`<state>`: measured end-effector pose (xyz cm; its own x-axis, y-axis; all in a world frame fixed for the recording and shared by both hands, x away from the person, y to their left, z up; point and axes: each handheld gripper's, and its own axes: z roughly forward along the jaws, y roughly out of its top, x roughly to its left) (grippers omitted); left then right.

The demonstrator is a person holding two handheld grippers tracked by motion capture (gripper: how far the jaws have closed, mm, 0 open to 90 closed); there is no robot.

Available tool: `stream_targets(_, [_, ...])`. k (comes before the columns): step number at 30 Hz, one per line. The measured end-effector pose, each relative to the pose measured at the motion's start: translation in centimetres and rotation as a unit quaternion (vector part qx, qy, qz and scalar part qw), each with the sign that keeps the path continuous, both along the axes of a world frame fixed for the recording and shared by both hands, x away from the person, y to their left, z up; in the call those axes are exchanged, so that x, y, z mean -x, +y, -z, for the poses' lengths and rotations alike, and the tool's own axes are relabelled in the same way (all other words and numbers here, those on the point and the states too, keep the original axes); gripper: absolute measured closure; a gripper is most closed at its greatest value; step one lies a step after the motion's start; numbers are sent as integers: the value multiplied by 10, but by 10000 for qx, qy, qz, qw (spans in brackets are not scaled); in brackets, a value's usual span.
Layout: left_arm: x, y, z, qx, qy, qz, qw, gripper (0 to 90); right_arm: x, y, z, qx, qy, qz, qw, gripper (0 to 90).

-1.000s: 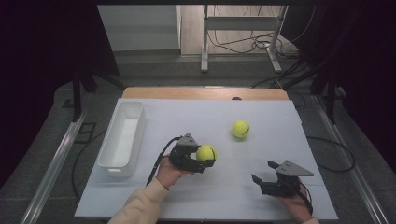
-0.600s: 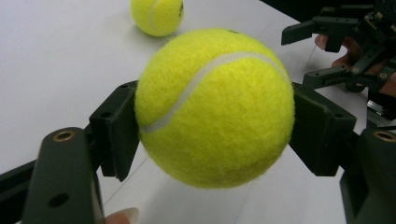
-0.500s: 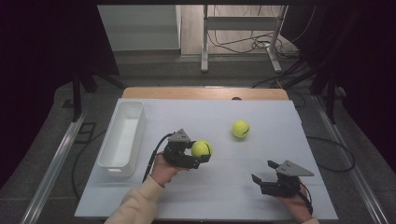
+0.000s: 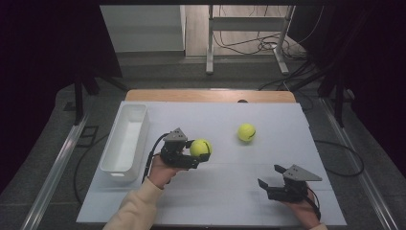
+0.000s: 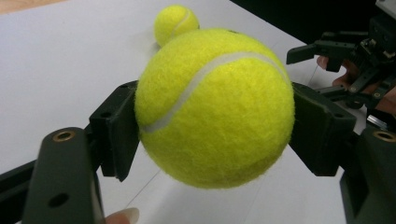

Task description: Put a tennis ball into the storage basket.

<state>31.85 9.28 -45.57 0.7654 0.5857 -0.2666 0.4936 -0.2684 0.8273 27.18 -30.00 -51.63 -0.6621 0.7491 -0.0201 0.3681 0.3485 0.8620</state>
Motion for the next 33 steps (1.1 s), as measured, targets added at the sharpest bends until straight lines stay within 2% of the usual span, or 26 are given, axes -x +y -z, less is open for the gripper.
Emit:
stream_targets(18, [-1, 23, -14, 230, -134, -237, 9994, 262, 0, 0, 0, 7, -23, 4, 10000, 160])
stream_targets(33, [-2, 39, -21, 241, -199, -425, 9986, 261, 0, 0, 0, 19, -30, 10, 10000, 161])
